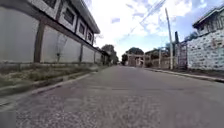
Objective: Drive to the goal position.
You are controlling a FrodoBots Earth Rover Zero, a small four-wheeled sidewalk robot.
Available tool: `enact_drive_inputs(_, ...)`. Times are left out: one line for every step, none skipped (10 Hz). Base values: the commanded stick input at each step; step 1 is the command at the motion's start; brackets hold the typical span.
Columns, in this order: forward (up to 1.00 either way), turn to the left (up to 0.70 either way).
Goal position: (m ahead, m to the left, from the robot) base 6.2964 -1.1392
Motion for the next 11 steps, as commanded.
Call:
enact_drive_inputs(1.0,0.05)
enact_drive_inputs(1.0,0.07)
enact_drive_inputs(1.0,0.06)
enact_drive_inputs(1.0,0.06)
enact_drive_inputs(1.0,0.06)
enact_drive_inputs(1.0,0.07)
enact_drive_inputs(1.0,0.07)
enact_drive_inputs(1.0,0.07)
enact_drive_inputs(1.0,0.06)
enact_drive_inputs(1.0,0.06)
enact_drive_inputs(1.0,0.06)
